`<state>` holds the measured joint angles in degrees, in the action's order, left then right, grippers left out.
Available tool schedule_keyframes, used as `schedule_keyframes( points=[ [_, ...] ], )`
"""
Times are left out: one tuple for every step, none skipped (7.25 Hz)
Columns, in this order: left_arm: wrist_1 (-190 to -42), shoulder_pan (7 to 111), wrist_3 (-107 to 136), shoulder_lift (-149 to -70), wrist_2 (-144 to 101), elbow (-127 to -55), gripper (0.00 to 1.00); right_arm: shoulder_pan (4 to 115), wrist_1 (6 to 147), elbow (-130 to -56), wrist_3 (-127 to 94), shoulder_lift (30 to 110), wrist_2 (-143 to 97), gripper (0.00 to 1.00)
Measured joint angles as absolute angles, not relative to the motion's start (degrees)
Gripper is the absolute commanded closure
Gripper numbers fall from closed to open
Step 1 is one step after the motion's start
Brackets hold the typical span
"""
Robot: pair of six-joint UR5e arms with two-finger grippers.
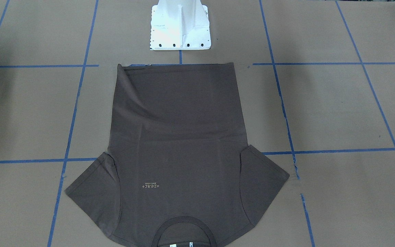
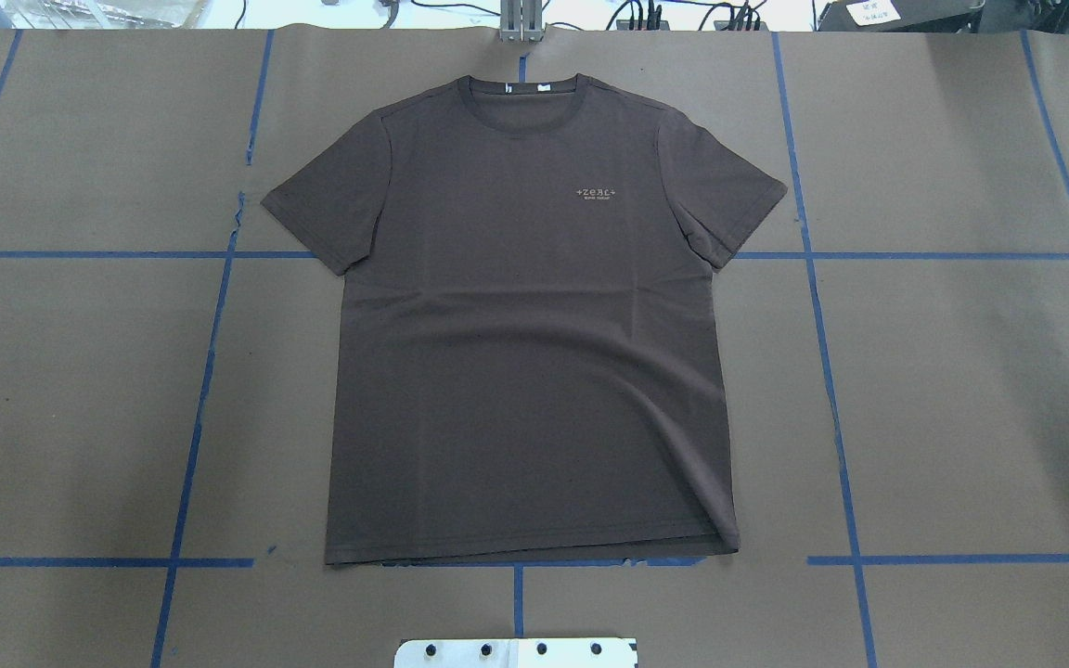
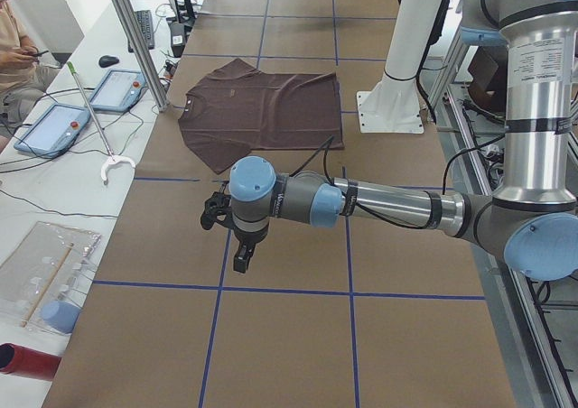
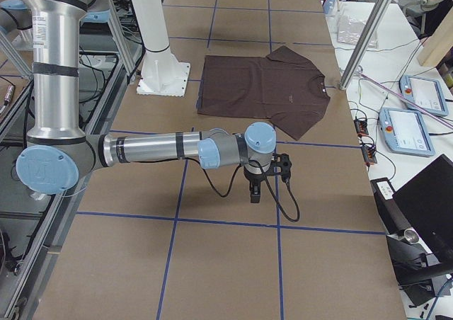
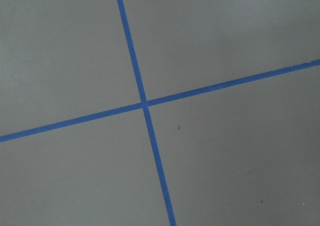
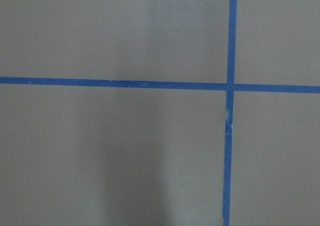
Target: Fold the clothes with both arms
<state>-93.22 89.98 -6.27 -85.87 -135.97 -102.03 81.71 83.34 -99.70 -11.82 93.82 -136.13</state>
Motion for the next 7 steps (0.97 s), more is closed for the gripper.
schedule_keyframes(
  points=[
    [-93.26, 89.95, -6.27, -85.82, -135.95, -102.43, 0.0, 80.31, 80.63, -99.89, -11.76, 93.96, -136.37, 0.0],
    [-93.33, 89.93, -5.83, -86.0, -135.94, -102.66, 0.0, 78.81, 77.71, -99.69, -11.84, 94.12, -136.48, 0.0],
    [-93.5, 89.89, -4.09, -86.28, -136.23, -102.83, 0.0, 77.46, 75.78, -99.53, -11.99, 94.15, -136.39, 0.0],
    [-93.81, 89.86, -1.6, -86.26, -137.59, -103.14, 0.0, 75.88, 74.91, -99.21, -12.47, 93.86, -136.11, 0.0],
    [-94.33, 89.84, -0.37, -86.28, -139.47, -103.32, 0.0, 74.32, 74.58, -98.36, -14.32, 92.24, -135.9, 0.0],
    [-96.0, 89.83, 0.15, -86.27, -140.95, -103.45, 0.0, 72.35, 74.43, -96.55, -19.37, 88.21, -135.67, 0.0],
    [-98.18, 89.8, 0.34, -86.2, -141.68, -103.53, 0.0, 69.56, 74.38, -93.68, -27.26, 82.14, -134.74, 0.0]
  ],
)
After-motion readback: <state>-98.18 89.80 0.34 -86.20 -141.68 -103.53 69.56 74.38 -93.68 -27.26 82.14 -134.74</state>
